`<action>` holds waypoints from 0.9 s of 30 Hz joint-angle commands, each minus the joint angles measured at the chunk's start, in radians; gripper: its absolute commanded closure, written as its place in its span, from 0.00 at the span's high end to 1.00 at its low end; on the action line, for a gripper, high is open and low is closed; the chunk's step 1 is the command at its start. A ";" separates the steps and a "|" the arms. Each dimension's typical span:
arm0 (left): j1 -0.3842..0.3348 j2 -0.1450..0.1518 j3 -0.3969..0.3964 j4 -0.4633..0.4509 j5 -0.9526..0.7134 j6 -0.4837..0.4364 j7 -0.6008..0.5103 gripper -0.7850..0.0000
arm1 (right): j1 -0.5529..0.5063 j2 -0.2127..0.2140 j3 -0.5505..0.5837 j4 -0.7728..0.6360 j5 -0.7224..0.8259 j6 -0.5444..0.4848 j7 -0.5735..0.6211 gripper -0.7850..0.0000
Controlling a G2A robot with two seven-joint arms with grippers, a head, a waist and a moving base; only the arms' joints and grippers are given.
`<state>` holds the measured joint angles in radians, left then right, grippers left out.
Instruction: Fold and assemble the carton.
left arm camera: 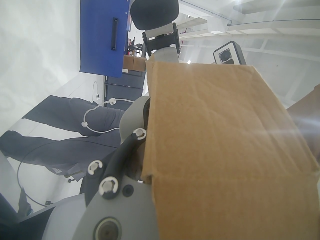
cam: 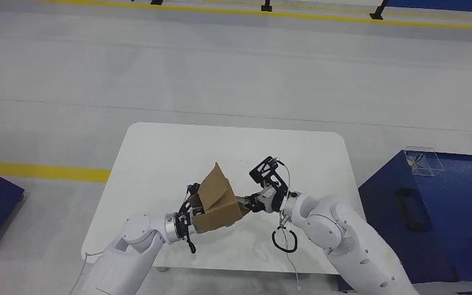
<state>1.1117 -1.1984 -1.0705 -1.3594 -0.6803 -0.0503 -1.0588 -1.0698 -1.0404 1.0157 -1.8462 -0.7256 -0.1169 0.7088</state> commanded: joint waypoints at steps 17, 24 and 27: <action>0.010 0.001 -0.004 -0.008 0.008 -0.005 -0.002 0.00 | 0.006 -0.013 0.007 0.026 0.025 -0.020 0.004 1.00; 0.010 0.000 -0.005 -0.010 0.005 -0.004 -0.002 0.00 | 0.007 -0.017 0.012 0.027 0.037 -0.037 0.009 1.00; 0.010 0.000 -0.004 -0.012 0.005 -0.005 -0.003 0.00 | 0.007 -0.018 0.013 0.021 0.045 -0.043 0.011 1.00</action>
<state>1.1213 -1.1984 -1.0748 -1.3713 -0.6747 -0.0544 -1.0607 -1.0623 -1.0582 1.0274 -1.8240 -0.6883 -0.1571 0.7202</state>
